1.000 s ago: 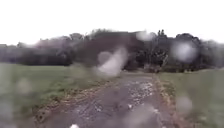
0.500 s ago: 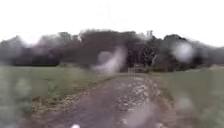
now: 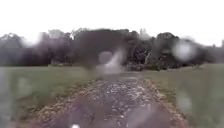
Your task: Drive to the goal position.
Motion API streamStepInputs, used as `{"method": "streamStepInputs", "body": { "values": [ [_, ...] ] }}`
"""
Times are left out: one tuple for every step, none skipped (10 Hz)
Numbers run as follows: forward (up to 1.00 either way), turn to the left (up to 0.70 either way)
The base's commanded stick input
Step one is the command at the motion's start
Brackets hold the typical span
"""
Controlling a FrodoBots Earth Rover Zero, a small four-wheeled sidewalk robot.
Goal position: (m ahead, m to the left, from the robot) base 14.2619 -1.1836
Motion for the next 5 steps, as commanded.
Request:
{"method": "streamStepInputs", "body": {
  "values": [
    [0.85,0.0],
    [0.85,0.0],
    [0.85,0.0],
    [0.85,0.0],
    [0.85,0.0]
  ]
}}
